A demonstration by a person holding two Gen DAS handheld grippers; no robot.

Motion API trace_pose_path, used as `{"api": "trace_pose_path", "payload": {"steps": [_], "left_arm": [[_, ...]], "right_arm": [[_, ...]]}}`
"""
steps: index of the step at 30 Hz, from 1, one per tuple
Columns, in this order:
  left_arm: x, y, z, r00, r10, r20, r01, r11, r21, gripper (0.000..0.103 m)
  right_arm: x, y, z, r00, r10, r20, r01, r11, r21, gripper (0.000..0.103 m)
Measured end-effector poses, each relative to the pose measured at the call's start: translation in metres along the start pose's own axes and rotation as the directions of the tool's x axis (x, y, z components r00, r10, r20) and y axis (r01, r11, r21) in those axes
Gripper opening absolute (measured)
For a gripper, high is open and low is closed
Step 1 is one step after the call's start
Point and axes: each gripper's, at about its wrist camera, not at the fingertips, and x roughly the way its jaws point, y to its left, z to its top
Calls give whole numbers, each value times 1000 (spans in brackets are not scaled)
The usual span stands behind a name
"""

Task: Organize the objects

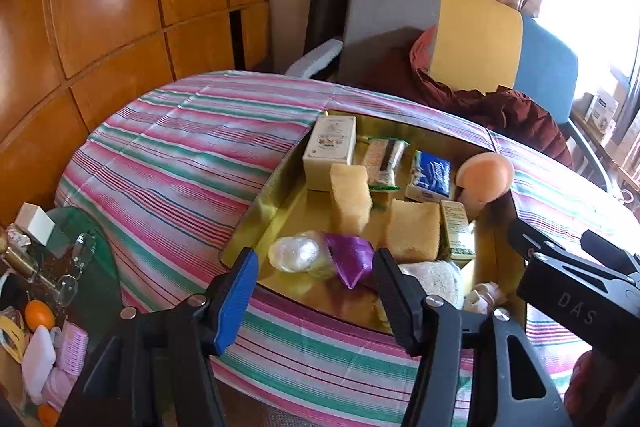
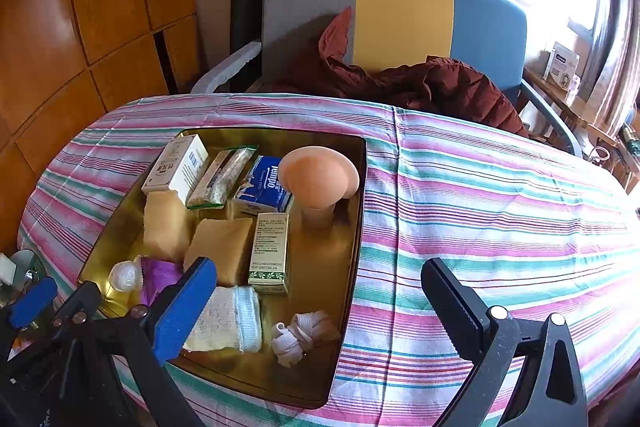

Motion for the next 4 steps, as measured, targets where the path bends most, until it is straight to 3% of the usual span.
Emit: {"api": "trace_pose_path", "payload": {"steps": [4], "left_arm": [[1, 1, 0, 1000, 3, 4, -3, 1000, -5, 60]], "right_arm": [[1, -1, 0, 1000, -1, -2, 1, 1000, 0, 103]]}}
